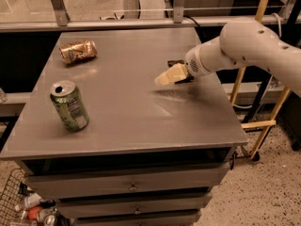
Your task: Move rxbar chocolate near green can
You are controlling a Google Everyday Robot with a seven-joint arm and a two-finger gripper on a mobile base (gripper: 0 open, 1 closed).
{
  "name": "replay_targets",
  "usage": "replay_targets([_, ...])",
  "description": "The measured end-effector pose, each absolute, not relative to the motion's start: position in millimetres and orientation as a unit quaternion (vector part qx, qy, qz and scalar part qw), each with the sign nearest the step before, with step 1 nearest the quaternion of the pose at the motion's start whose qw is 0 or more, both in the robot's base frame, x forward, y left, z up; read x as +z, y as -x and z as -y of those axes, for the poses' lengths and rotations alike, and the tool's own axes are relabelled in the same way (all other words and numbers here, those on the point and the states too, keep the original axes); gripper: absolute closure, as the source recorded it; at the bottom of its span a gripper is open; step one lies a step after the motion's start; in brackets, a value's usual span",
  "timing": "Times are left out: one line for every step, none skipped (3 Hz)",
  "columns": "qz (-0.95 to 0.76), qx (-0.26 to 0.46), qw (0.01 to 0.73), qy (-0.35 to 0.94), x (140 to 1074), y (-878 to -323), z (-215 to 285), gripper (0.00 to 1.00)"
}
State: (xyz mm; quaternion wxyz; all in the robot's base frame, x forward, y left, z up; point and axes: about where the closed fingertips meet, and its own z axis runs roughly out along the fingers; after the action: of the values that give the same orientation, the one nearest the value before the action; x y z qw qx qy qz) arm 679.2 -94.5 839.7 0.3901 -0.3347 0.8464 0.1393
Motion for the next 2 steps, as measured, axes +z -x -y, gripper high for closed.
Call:
replay_targets([-0.85, 0.144, 0.392, 0.323, 833.2, -687.0, 96.6, 0.18])
replay_targets([-0.85, 0.148, 0.393, 0.32, 830.0, -692.5, 95.2, 0.41])
